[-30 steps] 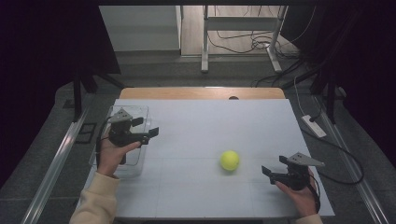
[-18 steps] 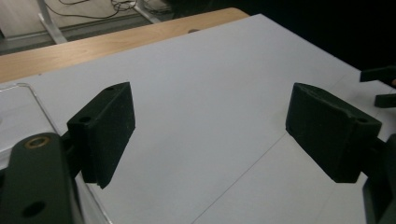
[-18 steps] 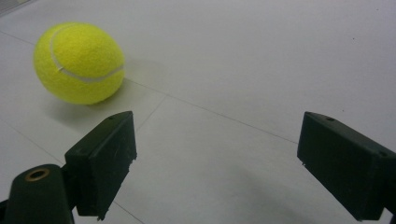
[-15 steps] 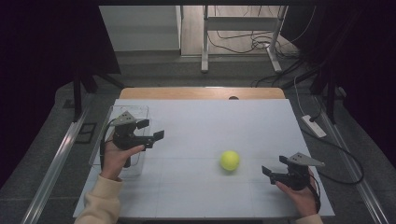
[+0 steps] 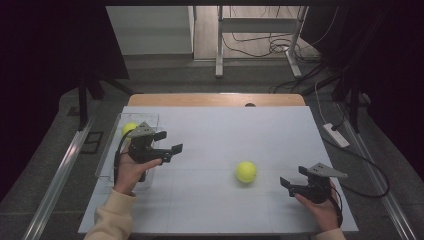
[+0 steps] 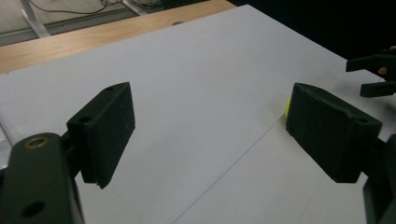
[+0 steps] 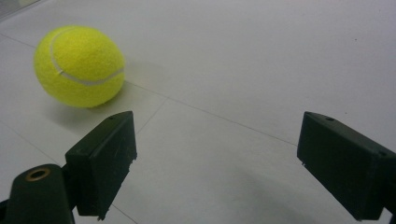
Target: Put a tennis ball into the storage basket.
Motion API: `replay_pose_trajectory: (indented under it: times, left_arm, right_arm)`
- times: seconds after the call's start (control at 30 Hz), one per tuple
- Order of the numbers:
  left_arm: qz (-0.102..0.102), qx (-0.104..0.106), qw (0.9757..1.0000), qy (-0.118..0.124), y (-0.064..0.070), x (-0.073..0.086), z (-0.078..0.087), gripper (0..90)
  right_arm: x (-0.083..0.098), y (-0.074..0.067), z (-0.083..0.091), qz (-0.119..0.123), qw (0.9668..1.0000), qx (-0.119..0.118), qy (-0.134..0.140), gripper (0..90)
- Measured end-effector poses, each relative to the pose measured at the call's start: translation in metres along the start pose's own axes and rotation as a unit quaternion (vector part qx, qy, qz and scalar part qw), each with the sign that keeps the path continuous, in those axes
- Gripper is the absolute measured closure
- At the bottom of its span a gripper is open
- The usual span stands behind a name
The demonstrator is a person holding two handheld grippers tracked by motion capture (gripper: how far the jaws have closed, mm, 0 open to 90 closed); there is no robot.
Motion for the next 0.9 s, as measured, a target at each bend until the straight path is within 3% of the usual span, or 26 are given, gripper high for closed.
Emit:
replay_pose_trajectory:
  times: [0.63,0.9]
  left_arm:
    - [-0.005,0.01,0.9998,-0.017,0.012,0.005,-0.011,16.2]
    - [-0.007,0.031,0.9993,-0.017,0.021,0.002,-0.017,16.1]
  right_arm:
    - [-0.004,-0.002,-0.001,0.003,1.0,-0.002,0.007,12.0]
    - [-0.003,-0.003,-0.002,0.003,1.0,-0.006,0.004,11.9]
Point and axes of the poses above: each handheld gripper's, and its own axes: z roughly backward along the jaws, x roughly out of its underside, y roughly to its right, the point moved 7 cm from there along -z, roughly forward along the jaws, and after that the axes turned 4 degrees about y, right-handed, at the moved point
